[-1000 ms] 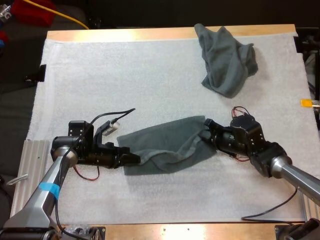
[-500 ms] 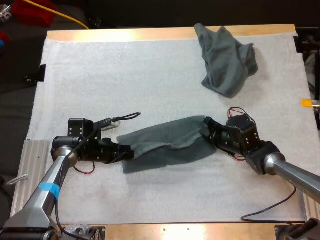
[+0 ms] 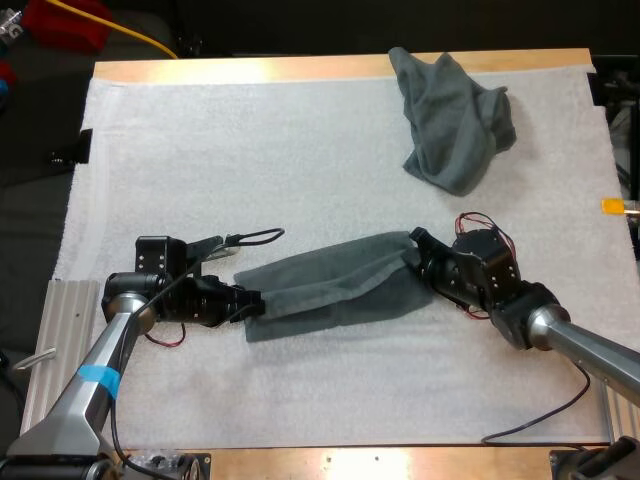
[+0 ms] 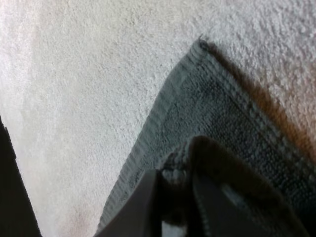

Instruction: Pick towel from pile, fold and stack

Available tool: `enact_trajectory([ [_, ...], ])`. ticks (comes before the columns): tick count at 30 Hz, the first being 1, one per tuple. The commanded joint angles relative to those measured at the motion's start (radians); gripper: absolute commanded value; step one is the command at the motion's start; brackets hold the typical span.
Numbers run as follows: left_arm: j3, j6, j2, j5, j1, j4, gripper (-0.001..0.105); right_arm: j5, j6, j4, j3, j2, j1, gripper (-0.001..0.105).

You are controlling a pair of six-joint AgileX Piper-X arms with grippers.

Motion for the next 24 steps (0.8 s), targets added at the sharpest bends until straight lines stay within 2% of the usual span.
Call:
enact_trajectory([
  [1,-0.005,-0.008,0.001,-0.008,-0.001,-0.003,0.052,0.006,0.002,-0.006,-0.007,0.002,-0.005,0.025],
  [4,-0.005,-0.010,0.001,0.018,-0.001,-0.003,0.069,0.006,0.002,-0.041,-0.007,0.002,-0.005,0.044],
  [5,-0.005,-0.016,0.001,0.033,-0.001,-0.003,0.070,0.001,0.002,-0.069,-0.007,0.002,-0.005,0.051],
  [8,-0.005,-0.032,0.001,0.074,-0.001,-0.003,0.069,-0.002,0.002,-0.161,-0.007,0.002,-0.005,0.060],
  [13,-0.005,-0.070,0.001,0.176,-0.001,-0.021,0.069,0.002,0.002,-0.286,-0.007,0.002,-0.005,0.062],
  [16,-0.005,-0.125,0.001,0.241,-0.001,-0.045,0.069,-0.002,0.002,-0.297,-0.007,0.002,-0.005,0.062],
  [19,-0.005,-0.152,0.001,0.264,-0.001,-0.071,0.069,-0.070,-0.014,-0.297,-0.007,0.002,-0.005,0.062],
  [24,-0.005,-0.152,0.001,0.293,-0.001,-0.080,0.069,-0.224,-0.096,-0.297,-0.007,0.002,-0.005,0.062],
])
